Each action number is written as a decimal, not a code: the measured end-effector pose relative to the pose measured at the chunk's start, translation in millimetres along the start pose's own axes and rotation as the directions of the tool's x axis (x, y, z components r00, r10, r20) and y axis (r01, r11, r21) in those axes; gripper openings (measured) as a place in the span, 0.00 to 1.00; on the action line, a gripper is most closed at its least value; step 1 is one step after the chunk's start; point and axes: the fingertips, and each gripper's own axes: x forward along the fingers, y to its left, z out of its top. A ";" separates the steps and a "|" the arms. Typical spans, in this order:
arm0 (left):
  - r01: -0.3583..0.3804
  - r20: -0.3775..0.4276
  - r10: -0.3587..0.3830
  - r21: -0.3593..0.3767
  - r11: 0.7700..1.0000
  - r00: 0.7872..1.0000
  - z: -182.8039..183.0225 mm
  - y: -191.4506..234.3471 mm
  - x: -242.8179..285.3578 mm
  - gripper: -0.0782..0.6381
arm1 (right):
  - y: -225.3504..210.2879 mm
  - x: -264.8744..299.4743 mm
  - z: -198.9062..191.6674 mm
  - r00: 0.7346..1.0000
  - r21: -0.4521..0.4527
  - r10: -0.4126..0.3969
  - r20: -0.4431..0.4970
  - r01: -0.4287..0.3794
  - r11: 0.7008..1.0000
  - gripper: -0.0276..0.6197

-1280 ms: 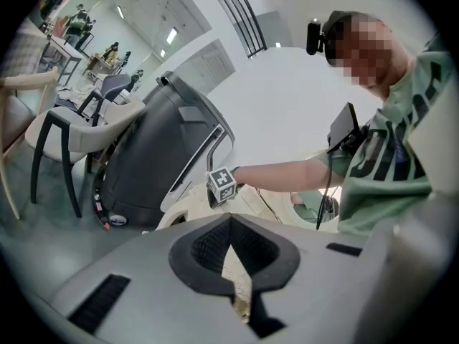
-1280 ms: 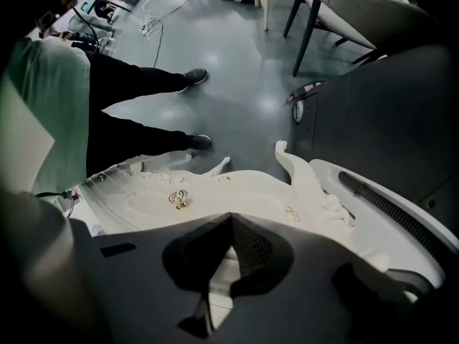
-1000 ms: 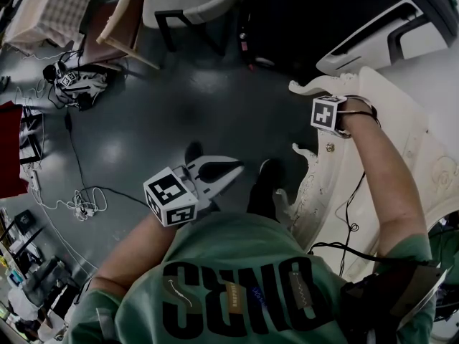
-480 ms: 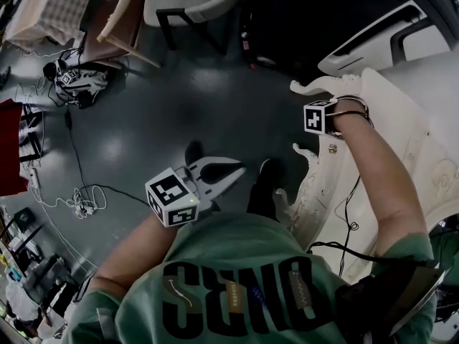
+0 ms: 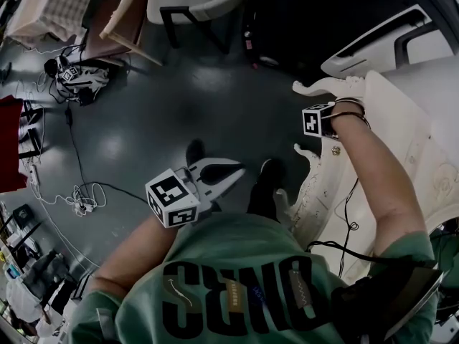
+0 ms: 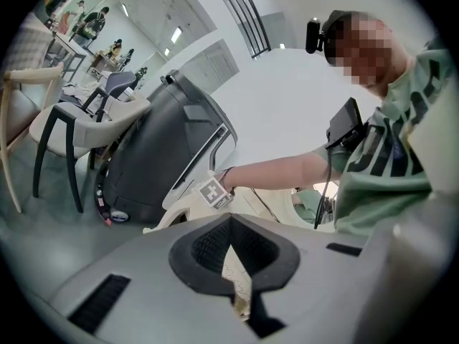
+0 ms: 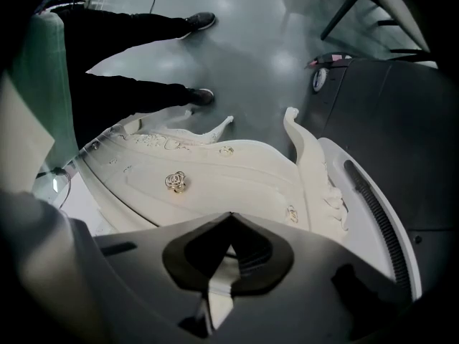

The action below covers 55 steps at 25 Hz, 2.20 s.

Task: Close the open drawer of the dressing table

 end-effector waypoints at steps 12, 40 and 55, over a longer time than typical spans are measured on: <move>-0.014 0.011 0.014 0.002 1.000 1.000 1.9 3.3 -13.6 0.12 | 1.6 -2.5 -4.2 0.997 -0.025 -0.024 -0.074 0.022 0.999 0.06; 0.104 0.064 -0.123 0.247 0.963 0.990 140.0 -36.5 -121.0 0.12 | 113.4 -202.2 -19.9 0.466 0.535 -0.345 0.815 -0.374 0.758 0.06; 0.370 -0.209 -0.314 0.341 0.864 0.926 158.4 -92.7 -44.0 0.12 | 225.9 -156.3 -92.1 0.161 0.449 -0.696 0.700 -0.857 0.254 0.06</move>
